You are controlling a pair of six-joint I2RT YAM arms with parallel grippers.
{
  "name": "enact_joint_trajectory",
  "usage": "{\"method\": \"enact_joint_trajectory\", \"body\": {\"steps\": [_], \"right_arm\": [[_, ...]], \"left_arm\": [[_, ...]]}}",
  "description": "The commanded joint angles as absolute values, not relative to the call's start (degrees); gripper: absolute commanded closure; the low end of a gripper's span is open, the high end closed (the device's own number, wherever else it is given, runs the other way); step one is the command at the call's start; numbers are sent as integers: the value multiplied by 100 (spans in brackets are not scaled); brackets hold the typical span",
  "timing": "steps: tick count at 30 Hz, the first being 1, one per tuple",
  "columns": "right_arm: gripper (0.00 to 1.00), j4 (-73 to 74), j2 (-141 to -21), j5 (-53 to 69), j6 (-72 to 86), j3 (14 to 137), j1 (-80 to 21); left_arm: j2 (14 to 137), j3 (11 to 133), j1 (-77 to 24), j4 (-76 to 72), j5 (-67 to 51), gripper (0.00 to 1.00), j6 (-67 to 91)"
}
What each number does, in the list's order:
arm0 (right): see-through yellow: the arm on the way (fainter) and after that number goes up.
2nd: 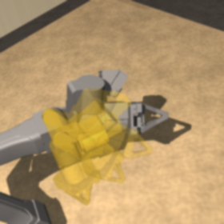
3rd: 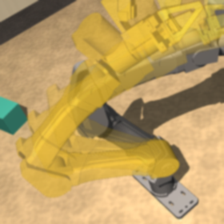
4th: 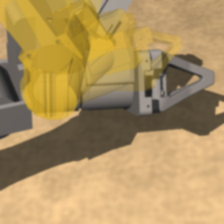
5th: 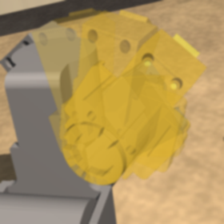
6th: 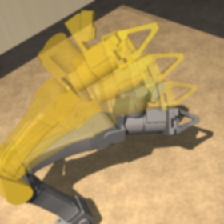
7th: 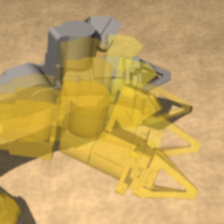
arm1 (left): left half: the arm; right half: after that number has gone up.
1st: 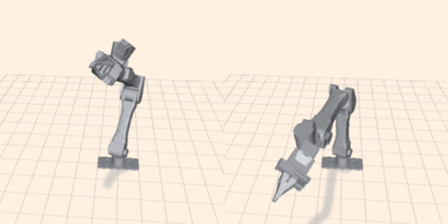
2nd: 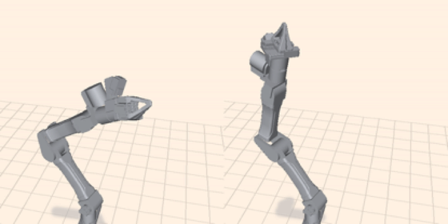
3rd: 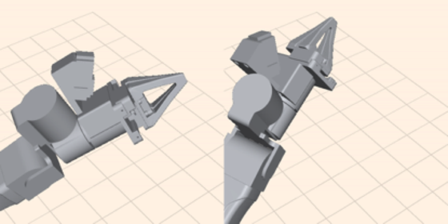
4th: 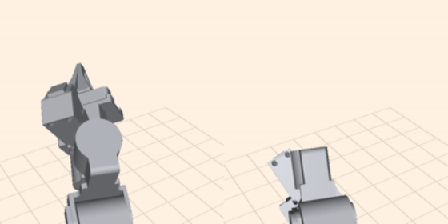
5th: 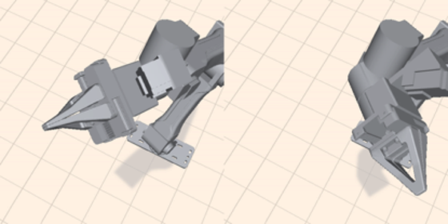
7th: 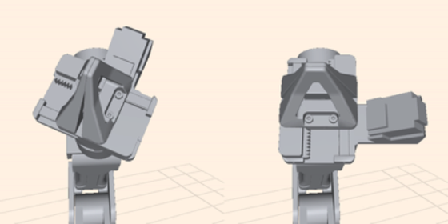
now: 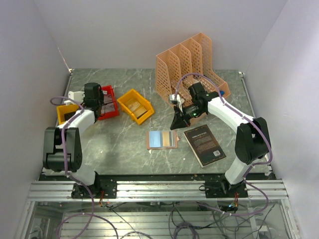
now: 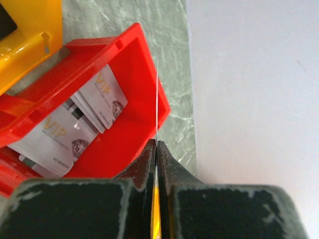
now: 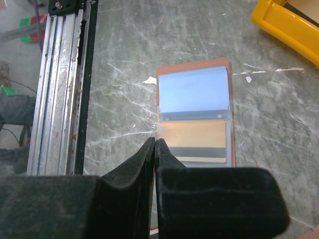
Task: Put the credit cards into the card holder
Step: Pick up the credit card from the storage box.
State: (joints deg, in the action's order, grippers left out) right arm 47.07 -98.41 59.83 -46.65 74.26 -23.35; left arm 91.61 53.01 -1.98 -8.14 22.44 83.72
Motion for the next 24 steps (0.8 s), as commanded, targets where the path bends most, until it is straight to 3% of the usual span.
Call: {"method": "enact_joint_trajectory", "body": {"steps": [1, 13, 24], "right_arm": [[97, 4838, -9897, 6072, -4829, 7610, -2305], [96, 4824, -9791, 6104, -4913, 7580, -2295], [92, 4906, -9366, 6377, -5265, 7468, -2118]], "left_arm": [[8445, 4990, -144, -1046, 1842, 93, 7844], [6592, 4232, -149, -1297, -448, 93, 5764], [5572, 3319, -532, -2541, -2797, 93, 5484]]}}
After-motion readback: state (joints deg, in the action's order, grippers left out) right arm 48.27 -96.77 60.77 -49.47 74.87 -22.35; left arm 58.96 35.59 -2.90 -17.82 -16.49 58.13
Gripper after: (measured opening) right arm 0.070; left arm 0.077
